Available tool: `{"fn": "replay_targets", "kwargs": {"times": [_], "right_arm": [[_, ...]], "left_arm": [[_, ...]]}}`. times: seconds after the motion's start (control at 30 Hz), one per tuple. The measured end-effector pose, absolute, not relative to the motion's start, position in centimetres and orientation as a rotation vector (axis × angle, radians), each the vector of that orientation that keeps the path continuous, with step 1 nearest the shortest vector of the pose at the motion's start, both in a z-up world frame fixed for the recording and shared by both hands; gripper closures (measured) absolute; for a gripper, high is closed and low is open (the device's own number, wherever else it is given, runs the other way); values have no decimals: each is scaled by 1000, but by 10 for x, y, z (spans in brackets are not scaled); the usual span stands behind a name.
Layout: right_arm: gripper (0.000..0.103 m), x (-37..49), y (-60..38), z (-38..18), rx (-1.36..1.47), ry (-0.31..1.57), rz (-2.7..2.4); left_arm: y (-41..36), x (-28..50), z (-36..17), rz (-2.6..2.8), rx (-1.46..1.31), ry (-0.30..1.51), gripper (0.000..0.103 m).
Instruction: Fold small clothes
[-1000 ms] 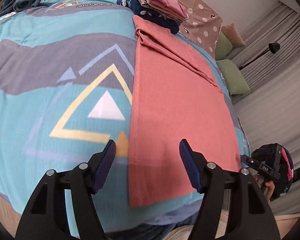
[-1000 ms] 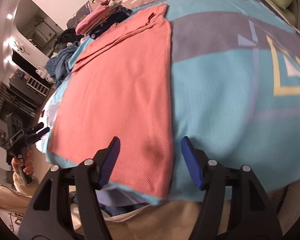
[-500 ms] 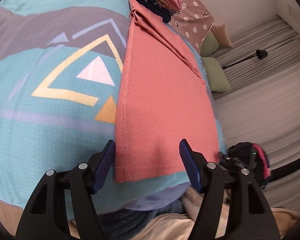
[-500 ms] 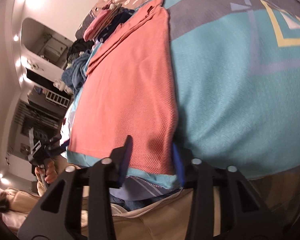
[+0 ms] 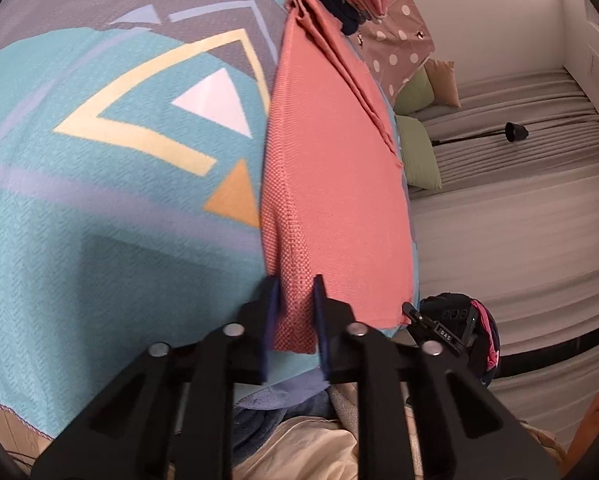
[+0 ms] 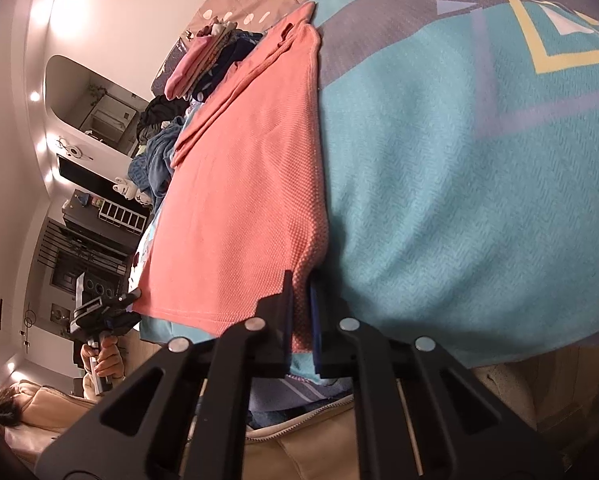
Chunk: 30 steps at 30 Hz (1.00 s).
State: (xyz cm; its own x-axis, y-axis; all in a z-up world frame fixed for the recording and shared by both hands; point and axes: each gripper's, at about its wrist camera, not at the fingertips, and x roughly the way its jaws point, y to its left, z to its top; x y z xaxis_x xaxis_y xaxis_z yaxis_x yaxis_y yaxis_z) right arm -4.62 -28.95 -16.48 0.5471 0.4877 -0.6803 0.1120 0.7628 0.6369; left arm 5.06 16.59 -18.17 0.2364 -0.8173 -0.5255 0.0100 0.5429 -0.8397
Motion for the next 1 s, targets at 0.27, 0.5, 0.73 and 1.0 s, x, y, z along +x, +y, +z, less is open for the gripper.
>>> {"fn": "replay_targets", "kwargs": {"times": [0.27, 0.5, 0.73, 1.0], "right_arm": [[96, -49, -291, -165, 698, 986, 242], [96, -49, -294, -168, 717, 980, 247], [96, -51, -295, -170, 727, 973, 251], [98, -55, -291, -161, 692, 944, 239]], "left_arm": [[185, 44, -185, -616, -864, 1211, 80], [176, 41, -192, -751, -949, 1258, 50], [173, 44, -210, -725, -1028, 1279, 90], [176, 36, -194, -679, -943, 1215, 98]]}}
